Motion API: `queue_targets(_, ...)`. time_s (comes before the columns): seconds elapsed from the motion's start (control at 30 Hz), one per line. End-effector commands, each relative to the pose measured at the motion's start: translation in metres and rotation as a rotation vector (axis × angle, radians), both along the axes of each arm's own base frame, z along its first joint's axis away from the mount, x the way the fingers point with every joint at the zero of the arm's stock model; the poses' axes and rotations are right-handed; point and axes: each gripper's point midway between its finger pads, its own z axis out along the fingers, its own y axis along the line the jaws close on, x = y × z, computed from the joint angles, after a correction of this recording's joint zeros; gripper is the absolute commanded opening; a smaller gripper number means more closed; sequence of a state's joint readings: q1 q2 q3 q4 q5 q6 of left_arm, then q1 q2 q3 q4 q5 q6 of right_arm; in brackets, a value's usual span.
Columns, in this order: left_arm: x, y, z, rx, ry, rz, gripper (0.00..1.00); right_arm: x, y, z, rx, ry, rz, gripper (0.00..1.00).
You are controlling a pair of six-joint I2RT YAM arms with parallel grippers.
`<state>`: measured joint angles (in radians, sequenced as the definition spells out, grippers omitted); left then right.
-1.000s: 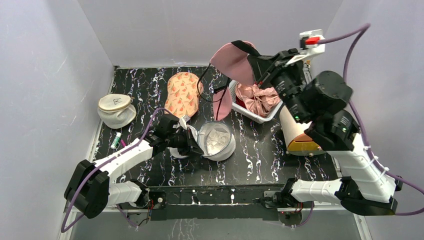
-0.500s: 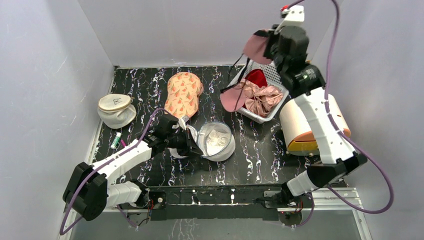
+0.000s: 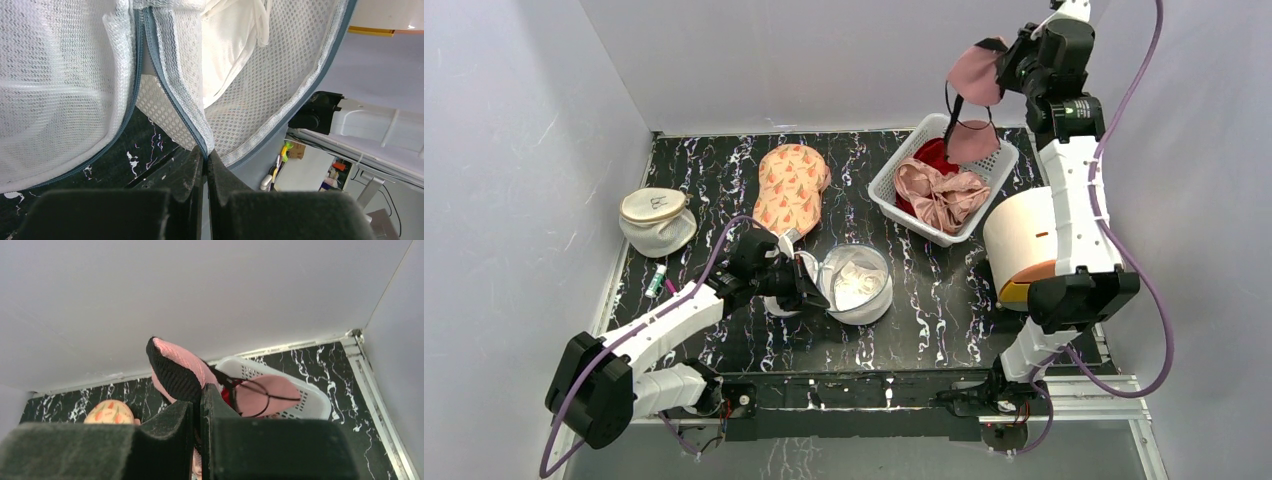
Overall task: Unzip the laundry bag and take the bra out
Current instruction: Place the bra in the bin.
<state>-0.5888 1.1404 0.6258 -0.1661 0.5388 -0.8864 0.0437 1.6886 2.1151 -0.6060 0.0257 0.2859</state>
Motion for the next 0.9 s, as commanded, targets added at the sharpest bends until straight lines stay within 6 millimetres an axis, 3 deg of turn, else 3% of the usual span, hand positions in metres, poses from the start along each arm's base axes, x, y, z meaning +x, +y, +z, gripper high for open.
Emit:
queue_targets(0.0, -0.007, 0.0, 0.008, -0.024, -0.001, -0.011, 0.0, 0.014, 0.013, -0.026, 0.056, 0.027, 0.072, 0.0)
queue_targets(0.27, -0.006, -0.002, 0.008, -0.037, 0.0, -0.006, 0.0, 0.012, 0.043, -0.157, 0.208, 0.236, 0.19, 0.0)
queue_targets(0.4, -0.005, -0.004, 0.011, -0.043, -0.002, -0.014, 0.0, 0.013, 0.031, -0.21, 0.159, 0.359, 0.132, 0.0)
queue_targets(0.5, -0.005, -0.004, 0.011, -0.039, -0.001, -0.019, 0.0, 0.014, 0.016, -0.228, 0.084, 0.393, 0.072, 0.0)
queue_targets(0.63, -0.006, -0.004, 0.009, -0.038, 0.001, -0.018, 0.0, 0.012, 0.017, -0.24, 0.067, 0.429, 0.088, 0.06)
queue_targets(0.87, -0.005, -0.005, 0.01, -0.038, 0.005, -0.022, 0.0, 0.0, 0.022, -0.258, 0.081, 0.496, 0.108, 0.42)
